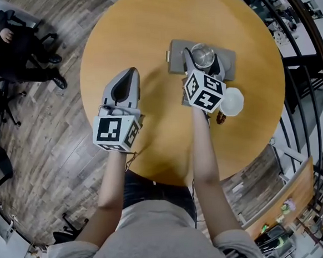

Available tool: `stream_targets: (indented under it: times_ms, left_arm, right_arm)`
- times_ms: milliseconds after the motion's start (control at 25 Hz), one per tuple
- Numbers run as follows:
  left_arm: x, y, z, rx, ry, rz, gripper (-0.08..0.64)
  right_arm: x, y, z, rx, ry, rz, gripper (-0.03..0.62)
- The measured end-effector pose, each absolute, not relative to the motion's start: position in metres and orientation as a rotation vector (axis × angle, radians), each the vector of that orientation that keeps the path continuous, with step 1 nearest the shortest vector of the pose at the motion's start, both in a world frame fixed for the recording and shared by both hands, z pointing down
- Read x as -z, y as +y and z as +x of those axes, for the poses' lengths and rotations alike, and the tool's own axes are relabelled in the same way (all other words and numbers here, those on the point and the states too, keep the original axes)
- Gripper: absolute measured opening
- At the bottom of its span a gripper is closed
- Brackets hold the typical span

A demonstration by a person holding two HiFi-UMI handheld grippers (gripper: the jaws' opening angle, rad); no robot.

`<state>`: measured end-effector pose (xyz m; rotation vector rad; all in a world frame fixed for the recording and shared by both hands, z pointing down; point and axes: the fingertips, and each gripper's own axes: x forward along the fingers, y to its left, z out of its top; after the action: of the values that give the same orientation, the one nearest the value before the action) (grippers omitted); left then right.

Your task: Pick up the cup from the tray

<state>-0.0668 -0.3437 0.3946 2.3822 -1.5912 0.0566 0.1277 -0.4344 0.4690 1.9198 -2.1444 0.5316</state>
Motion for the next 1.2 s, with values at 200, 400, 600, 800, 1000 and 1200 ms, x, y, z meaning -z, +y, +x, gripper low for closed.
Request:
stream_targets:
  times_ms: [200, 400, 600, 800, 1000, 1200]
  left_arm:
    - [-0.401, -0.342, -0.068, -0.064, -1.593, 2.367, 0.006]
    - [-0.406, -0.339, -0.066, -0.07, -1.586, 2.358, 0.006]
    - [-0.405, -0.339, -0.067, -0.071, -1.591, 2.359, 0.006]
    - [-0.404, -0.338, -0.07, -0.068, -1.598, 2.358, 0.006]
    - [-0.402, -0.337, -0.071, -0.062, -1.6, 2.363, 0.006]
    - [-0.396, -0.337, -0.071, -0.047, -1.595, 2.378, 0.006]
  right_arm:
    - [-0.469, -0.432, 0.133, -0.533, -2.162, 1.925, 0.364]
    - [-0.47, -0.431, 0.132, -0.528, -2.161, 1.921, 0.364]
    - [-0.47, -0.429, 0.134, -0.523, -2.155, 1.936, 0.364]
    - [-0.465, -0.423, 0.135, -0.523, -2.162, 1.946, 0.364]
    - [-0.456, -0.413, 0.13, -0.52, -2.192, 1.948, 0.363]
    - [-0.435, -0.397, 0.121, -0.495, -2.249, 1.945, 0.363]
